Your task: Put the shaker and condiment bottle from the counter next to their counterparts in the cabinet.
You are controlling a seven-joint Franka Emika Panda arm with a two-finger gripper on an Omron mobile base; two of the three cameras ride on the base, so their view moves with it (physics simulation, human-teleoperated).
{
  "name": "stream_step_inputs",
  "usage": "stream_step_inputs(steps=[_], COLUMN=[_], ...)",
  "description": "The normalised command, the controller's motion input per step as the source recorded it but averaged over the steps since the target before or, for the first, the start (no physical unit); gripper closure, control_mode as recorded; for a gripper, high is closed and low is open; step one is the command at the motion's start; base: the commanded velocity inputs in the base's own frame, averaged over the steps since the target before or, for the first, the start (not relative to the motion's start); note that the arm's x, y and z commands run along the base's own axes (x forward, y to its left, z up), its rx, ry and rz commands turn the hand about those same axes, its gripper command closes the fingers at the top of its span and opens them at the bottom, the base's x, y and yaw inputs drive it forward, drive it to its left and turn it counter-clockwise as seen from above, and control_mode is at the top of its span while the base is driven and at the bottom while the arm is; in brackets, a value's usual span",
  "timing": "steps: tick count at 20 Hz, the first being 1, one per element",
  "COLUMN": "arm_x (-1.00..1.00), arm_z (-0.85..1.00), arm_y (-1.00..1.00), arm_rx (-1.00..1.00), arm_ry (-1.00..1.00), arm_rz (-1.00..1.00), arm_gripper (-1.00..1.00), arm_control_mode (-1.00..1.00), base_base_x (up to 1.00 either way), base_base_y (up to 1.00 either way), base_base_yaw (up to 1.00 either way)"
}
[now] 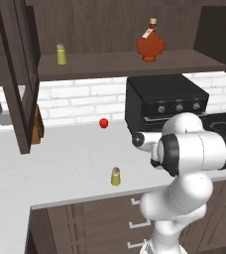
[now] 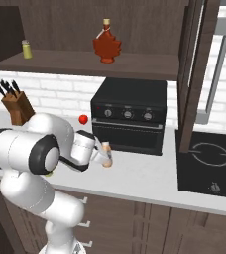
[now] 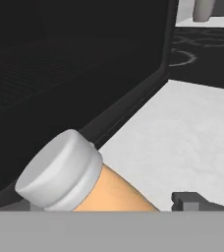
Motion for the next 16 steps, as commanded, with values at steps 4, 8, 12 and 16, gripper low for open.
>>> stream_step_inputs(steps=[4, 8, 12, 16], arm_x=[-0.07, -0.04, -0.24, -0.51], arm_z=[0.00, 0.32, 0.79, 0.84], arm_y=[-0.20, 0.00, 0.00, 0.00], arm_rx=[0.02, 0.00, 0.02, 0.00], arm_ry=[0.07, 0.00, 0.00, 0.00], arm_rz=[0.00, 0.02, 0.07, 0.09], arm_gripper=[1.00, 1.00, 1.00, 1.00], arm_control_mode=[-1.00, -1.00, -1.00, -1.00], base_base_x=[0.00, 0.00, 0.00, 0.00], base_base_y=[0.00, 0.00, 0.00, 0.00], base_base_yaw=[0.00, 0.00, 0.00, 0.00])
